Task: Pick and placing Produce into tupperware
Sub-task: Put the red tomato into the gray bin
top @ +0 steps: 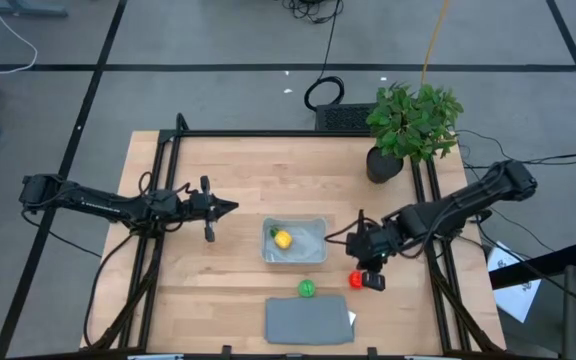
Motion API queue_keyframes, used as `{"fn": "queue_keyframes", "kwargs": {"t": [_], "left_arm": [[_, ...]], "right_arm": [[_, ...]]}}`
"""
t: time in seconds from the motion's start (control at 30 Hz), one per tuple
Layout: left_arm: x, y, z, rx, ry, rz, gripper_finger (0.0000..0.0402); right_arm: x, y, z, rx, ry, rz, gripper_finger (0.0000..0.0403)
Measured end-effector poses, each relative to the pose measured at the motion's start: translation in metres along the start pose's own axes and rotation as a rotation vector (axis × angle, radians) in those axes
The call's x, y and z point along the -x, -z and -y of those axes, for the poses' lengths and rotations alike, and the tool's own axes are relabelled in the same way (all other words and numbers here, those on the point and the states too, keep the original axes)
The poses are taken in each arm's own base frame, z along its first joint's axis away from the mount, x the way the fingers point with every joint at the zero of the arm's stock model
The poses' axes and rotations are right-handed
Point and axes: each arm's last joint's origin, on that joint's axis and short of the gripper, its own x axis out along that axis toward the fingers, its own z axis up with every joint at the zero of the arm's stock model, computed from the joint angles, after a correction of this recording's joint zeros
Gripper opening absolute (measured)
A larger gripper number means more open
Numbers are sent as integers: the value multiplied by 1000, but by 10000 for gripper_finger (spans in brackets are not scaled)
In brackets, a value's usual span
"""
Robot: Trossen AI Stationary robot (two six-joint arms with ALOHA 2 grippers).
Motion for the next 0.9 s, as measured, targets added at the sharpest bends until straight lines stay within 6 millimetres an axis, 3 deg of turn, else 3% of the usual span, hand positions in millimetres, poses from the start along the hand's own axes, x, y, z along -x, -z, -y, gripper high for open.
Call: {"fn": "queue_keyframes", "kwargs": {"t": [0.4, 0.5, 0.63, 0.9], "left_arm": [[0, 0, 0, 2, 0, -2, 19], [0, 1, 0, 2, 1, -7, 19], [0, 1, 0, 4, 0, -7, 19], [0, 1, 0, 4, 1, -8, 19]], "right_arm": [[-6, 0, -2, -50, 0, -13, 1], [-6, 1, -4, -52, -6, -19, 19], [-7, 3, -6, -32, 1, -20, 77], [-12, 6, -2, -54, 16, -30, 240]]}}
